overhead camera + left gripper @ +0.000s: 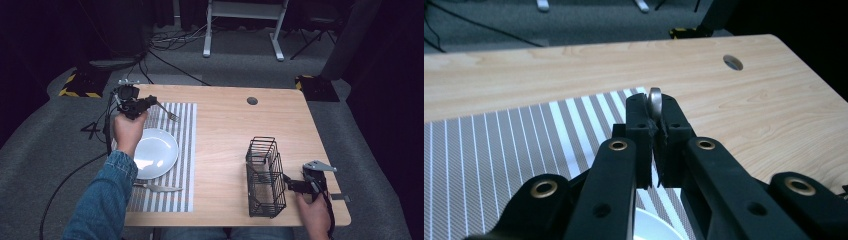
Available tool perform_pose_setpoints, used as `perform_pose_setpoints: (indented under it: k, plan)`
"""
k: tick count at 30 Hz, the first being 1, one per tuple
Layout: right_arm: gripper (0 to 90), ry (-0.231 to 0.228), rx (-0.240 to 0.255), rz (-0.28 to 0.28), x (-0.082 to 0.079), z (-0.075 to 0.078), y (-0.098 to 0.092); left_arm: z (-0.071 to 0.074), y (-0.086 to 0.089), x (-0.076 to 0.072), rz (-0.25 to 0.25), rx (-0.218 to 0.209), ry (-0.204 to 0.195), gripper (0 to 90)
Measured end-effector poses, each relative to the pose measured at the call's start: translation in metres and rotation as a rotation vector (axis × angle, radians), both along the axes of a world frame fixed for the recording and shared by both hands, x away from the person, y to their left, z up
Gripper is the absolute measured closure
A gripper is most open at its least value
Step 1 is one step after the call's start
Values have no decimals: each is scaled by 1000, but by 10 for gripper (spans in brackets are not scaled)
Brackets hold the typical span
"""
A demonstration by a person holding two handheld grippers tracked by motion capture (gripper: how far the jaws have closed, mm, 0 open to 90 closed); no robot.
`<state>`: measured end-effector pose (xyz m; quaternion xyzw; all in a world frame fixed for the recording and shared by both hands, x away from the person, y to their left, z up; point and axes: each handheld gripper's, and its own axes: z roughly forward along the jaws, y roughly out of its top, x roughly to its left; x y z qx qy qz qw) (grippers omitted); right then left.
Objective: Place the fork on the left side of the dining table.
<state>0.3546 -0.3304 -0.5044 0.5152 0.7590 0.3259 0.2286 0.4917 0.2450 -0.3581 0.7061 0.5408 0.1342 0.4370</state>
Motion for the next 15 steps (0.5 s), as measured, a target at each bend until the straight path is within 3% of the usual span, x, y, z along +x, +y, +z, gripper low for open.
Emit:
perform_pose_setpoints:
  k: [15]
  plan:
    - [110,0,0,1,0,0,0,-9,-2,3,5,9,42,865]
